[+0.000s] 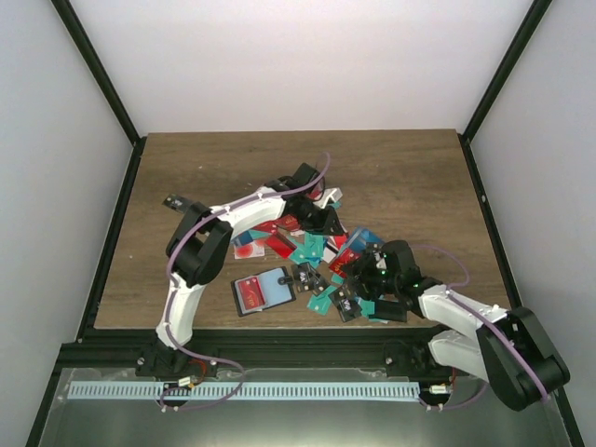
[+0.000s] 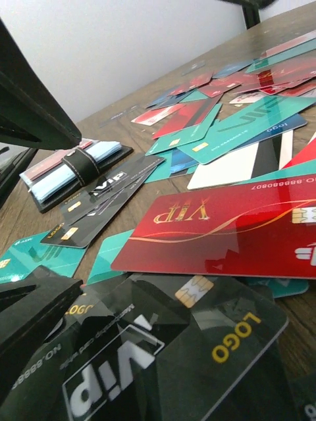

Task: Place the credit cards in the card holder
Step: Pick up the credit card from the center of the board.

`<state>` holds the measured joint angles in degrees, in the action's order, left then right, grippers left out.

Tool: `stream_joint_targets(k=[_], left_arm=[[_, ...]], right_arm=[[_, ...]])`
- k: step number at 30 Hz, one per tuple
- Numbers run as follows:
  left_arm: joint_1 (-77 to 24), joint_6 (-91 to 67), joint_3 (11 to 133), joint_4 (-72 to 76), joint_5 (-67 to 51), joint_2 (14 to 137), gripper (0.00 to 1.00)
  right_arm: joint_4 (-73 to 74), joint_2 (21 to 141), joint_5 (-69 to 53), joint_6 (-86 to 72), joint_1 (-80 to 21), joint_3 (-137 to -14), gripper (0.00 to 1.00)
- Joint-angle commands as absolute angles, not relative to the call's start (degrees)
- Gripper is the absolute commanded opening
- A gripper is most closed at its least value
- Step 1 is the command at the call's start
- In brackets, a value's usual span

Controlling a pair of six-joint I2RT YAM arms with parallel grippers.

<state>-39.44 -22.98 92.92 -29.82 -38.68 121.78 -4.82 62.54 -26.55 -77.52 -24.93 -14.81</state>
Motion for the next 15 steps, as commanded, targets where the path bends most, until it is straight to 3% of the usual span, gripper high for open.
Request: stream_joint_targets(k=[1, 15], left_arm=[[-39.7, -20.3, 97.9, -33.8, -41.7, 125.8, 0.19], [-39.8, -19.1, 104.9, -38.0, -43.1, 134.4, 0.19]], right_arm=[[-11.7, 64.9, -25.7, -80.9, -24.8, -13.4, 0.54], [-15.7, 70.5, -23.0, -81.9, -26.5, -12.2, 0.53]])
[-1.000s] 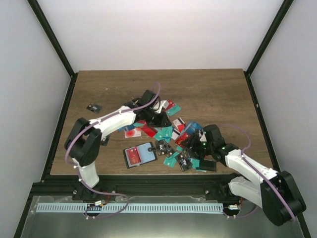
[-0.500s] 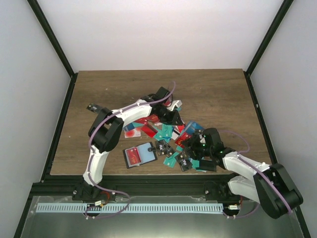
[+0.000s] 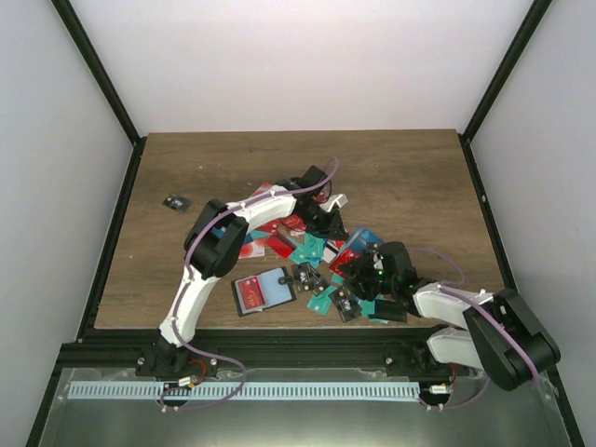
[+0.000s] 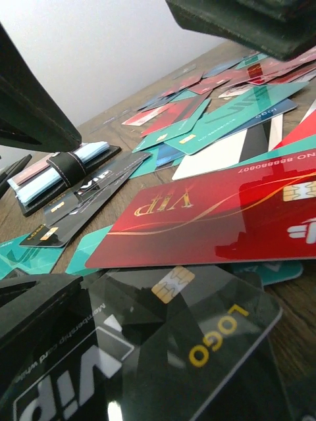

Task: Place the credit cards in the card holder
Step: Pick up the credit card from the center of the board.

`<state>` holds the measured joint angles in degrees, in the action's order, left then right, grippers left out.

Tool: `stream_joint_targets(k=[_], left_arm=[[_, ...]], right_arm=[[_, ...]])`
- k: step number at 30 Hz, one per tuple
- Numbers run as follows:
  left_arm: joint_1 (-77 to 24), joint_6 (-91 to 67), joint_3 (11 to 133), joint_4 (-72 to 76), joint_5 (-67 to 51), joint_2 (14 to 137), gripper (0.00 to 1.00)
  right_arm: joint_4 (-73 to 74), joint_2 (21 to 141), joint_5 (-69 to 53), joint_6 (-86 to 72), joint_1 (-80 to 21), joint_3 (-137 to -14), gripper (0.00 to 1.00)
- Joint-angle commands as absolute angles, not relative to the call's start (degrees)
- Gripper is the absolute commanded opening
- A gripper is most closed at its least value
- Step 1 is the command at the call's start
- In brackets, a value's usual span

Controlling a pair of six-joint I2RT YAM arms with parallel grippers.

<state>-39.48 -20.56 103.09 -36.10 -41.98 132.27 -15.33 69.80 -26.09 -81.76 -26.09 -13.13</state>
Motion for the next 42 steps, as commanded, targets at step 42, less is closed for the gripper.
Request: stream_joint_targets(k=[42], left_arm=[[-41.5, -23.5, 95.7, -37.5, -42.4, 134.7, 0.15]], right_arm=[[0.2, 79.2, -15.8, -65.5, -26.6, -19.7, 0.48]])
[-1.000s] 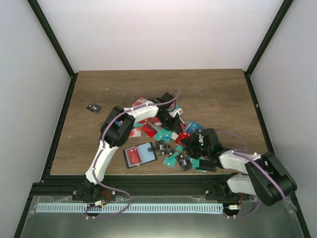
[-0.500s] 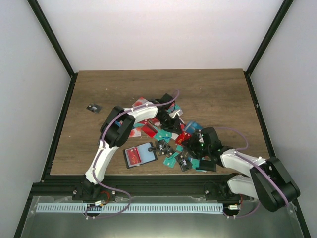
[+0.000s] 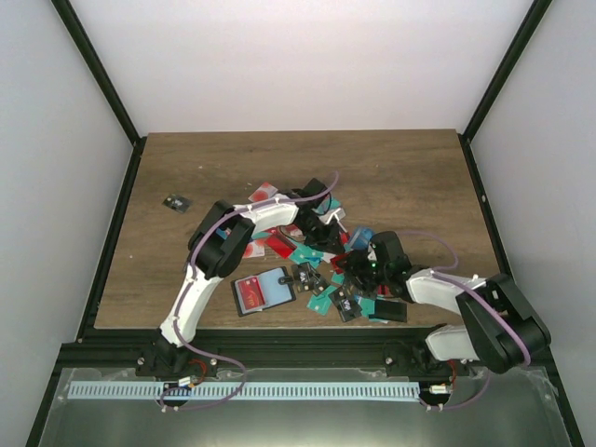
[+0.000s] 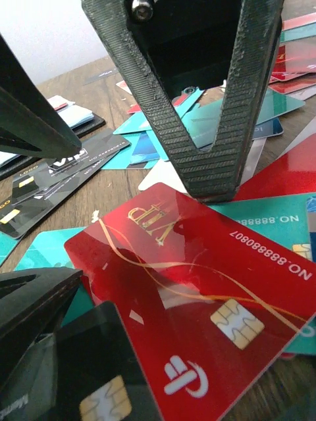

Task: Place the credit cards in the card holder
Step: Pick up the credit card from the center of the board.

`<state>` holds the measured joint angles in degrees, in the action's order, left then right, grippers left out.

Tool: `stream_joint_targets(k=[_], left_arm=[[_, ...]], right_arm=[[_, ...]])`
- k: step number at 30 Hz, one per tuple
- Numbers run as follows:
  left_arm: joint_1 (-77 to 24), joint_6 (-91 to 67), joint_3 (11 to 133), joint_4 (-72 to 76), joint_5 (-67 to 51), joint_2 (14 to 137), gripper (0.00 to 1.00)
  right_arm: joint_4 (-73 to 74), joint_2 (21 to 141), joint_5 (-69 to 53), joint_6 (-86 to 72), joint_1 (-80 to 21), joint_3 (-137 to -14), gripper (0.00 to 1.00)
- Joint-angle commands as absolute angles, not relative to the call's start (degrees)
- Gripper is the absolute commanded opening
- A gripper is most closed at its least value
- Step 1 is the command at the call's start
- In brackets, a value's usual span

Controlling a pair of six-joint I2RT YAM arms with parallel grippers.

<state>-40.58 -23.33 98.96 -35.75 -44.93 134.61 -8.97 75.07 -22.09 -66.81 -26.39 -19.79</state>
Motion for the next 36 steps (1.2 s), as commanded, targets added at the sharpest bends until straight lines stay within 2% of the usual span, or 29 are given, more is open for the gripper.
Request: stream_joint_targets(k=[1, 7, 19, 25, 29, 36], left_arm=[[-41.6, -23.8, 95.2, -37.3, -42.3, 134.7, 0.15], [-41.6, -27.7, 90.5, -33.8, -44.0, 132.4, 0.15], [-45.3, -31.7, 76.8, -29.9, -45.3, 121.2, 0.16], [-46.1, -34.5, 71.7, -26.2, -46.0, 113.3, 0.16], [-45.1, -32.8, 73.4, -28.6, -40.8, 109.8, 0.19], [-42.0, -25.9, 83.9, -37.2, -30.7, 113.3, 0.23]], right_arm=[[0.7, 79.6, -15.7, -65.3, -26.6, -20.0, 0.48], [-0.5, 77.1, -18.3, -61.8, -26.6, -20.1, 0.48], [6.3, 73.6, -27.5, -52.7, -26.5, -21.2, 0.52], [17.2, 70.1, -28.9, -45.8, -26.5, -25.6, 0.53], [23.1, 65.0, -28.0, -44.1, -25.3, -27.0, 0.55], [25.9, 61.6, -26.3, -43.5, -22.1, -29.8, 0.56]])
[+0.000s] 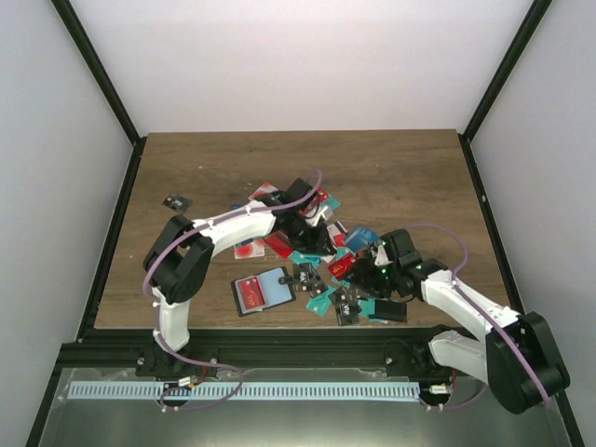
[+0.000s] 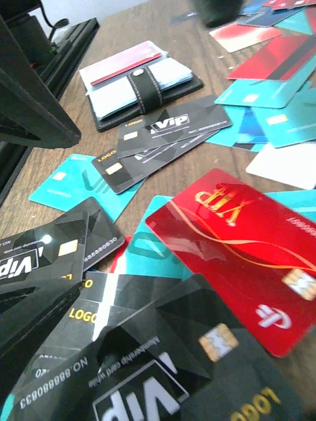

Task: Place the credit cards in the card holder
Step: Pick up the credit card from the center of the board.

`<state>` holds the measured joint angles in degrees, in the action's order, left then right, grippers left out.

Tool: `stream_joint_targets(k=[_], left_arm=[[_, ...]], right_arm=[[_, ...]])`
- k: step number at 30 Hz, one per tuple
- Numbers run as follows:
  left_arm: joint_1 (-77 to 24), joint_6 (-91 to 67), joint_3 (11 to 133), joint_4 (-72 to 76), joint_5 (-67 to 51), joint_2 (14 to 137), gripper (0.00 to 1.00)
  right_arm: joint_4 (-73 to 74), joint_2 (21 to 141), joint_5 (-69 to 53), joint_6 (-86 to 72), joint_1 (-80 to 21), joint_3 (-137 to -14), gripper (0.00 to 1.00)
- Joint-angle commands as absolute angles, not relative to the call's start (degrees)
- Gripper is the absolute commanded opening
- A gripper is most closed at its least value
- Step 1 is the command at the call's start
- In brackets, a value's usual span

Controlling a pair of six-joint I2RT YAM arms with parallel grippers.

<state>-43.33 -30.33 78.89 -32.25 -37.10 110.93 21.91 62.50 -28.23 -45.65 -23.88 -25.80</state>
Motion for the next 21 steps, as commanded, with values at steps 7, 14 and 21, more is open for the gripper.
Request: stream_joint_targets(k=[7, 14, 21], left_arm=[[-42.8, -26.4, 89.0, -36.0, -33.2, 117.6, 0.23], [-46.4, -27.4, 92.3, -34.3, -36.1, 122.0, 0.23], [-50.2, -27.9, 93.8, -34.1, -37.0, 125.1, 0.23]], right_arm=[[34.5, 65.4, -14.4, -38.8, -16.2, -36.7, 0.65], [42.6, 63.2, -5.7, -45.4, -15.0, -36.0, 0.86], [41.7, 61.3, -8.3, -47.9, -15.0, -31.4, 0.87]])
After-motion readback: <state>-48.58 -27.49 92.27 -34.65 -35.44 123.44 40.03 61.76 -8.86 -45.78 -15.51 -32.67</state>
